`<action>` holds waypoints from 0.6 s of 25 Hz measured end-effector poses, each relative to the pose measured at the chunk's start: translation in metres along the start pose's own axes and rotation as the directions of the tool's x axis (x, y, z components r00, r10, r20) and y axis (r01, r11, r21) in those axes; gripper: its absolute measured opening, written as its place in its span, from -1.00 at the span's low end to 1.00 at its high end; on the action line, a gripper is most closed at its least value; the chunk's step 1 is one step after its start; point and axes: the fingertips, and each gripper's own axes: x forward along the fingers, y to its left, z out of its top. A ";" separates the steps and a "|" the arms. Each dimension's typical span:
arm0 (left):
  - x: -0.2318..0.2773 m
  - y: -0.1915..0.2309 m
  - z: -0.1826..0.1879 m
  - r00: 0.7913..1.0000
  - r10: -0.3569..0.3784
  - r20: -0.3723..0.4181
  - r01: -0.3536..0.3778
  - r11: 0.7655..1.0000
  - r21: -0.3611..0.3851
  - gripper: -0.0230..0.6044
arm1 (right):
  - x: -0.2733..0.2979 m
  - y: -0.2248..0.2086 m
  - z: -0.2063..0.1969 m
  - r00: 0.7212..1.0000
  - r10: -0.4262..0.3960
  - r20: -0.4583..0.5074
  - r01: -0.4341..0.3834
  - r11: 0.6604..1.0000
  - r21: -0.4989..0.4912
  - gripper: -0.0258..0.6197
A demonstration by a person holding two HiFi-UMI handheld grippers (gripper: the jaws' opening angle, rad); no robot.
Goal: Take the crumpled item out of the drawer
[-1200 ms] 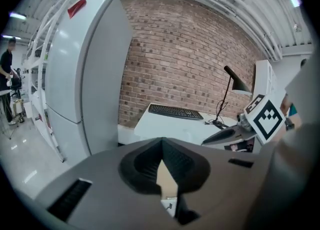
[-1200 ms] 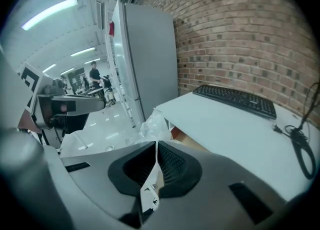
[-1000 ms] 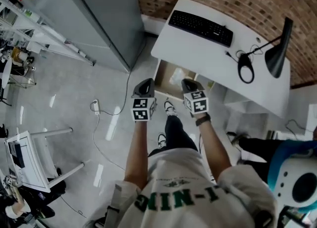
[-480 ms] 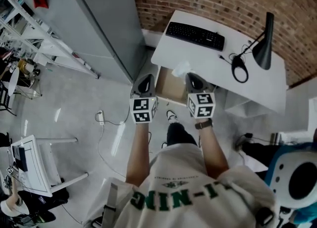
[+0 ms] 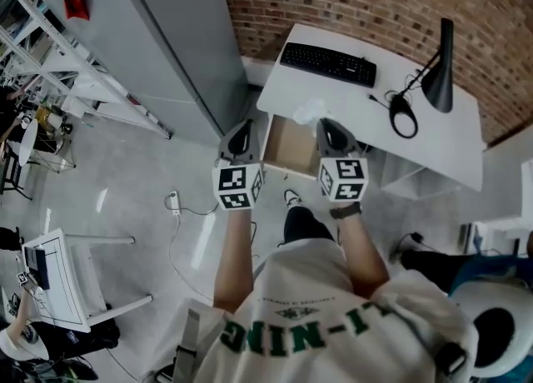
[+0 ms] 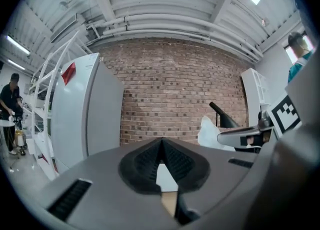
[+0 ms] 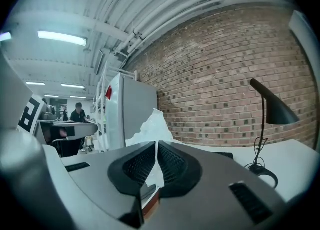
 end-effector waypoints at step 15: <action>0.017 0.006 -0.021 1.000 -0.020 0.014 0.021 0.998 -0.055 -0.93 | 0.016 0.013 -0.011 0.999 0.043 -0.027 -0.043 0.999 -0.017 -0.87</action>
